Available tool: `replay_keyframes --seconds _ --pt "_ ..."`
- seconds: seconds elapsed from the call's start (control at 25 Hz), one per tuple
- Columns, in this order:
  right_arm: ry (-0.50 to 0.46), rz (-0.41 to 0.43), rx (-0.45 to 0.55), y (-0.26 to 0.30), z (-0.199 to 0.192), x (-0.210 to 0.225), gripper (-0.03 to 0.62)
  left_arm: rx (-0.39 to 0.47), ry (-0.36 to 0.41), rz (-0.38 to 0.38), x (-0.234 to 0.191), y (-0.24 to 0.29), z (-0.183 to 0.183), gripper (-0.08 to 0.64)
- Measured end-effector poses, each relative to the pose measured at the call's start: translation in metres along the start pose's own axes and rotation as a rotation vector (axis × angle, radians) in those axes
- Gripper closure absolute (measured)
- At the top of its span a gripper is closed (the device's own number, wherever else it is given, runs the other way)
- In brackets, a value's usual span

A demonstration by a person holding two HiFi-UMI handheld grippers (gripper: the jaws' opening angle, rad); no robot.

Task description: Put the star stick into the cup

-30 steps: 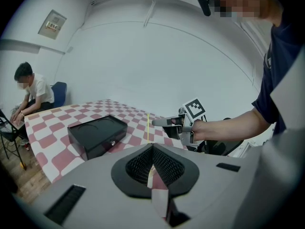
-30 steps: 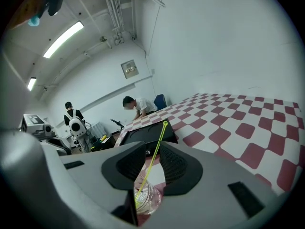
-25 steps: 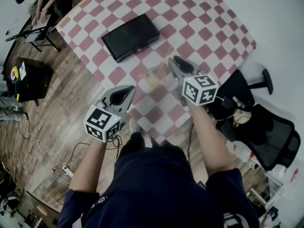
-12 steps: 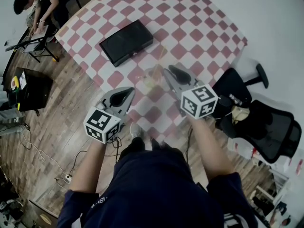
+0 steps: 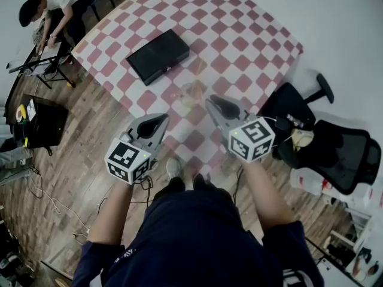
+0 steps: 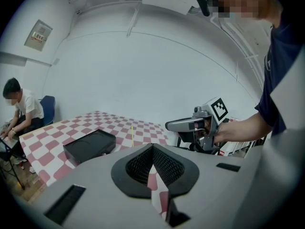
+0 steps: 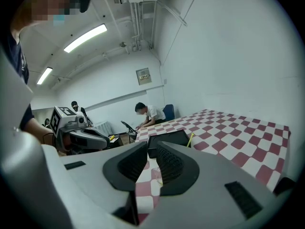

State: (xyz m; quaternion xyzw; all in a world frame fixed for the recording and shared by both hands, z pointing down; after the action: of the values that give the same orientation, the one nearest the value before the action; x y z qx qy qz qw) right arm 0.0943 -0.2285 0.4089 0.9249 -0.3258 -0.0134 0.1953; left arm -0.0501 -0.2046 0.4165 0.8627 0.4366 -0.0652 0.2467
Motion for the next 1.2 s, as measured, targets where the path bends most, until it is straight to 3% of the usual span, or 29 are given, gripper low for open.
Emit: replay_keyframes --seconds 0.76,1.2 --pt "0.016 -0.004 0.056 -0.041 0.002 -0.068 0.569 0.025 0.059 -0.061 0.029 -0.037 0.004 0.529" --pt "0.024 0.0 0.059 -0.051 -0.003 -0.082 0.577 0.025 0.059 -0.083 0.04 -0.04 -0.002 0.529"
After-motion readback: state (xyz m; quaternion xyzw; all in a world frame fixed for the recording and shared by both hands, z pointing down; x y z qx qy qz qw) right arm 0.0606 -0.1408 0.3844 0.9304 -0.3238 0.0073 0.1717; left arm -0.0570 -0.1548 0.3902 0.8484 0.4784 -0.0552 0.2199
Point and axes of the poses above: the fingertips, and each gripper's own axes: y forward along the fingers, x to its right, z out of its top, the point moved 2 cm from there along -y, backward along the fingers, and after that the axes turned 7 degrees about -y, right-handed, at the moved point
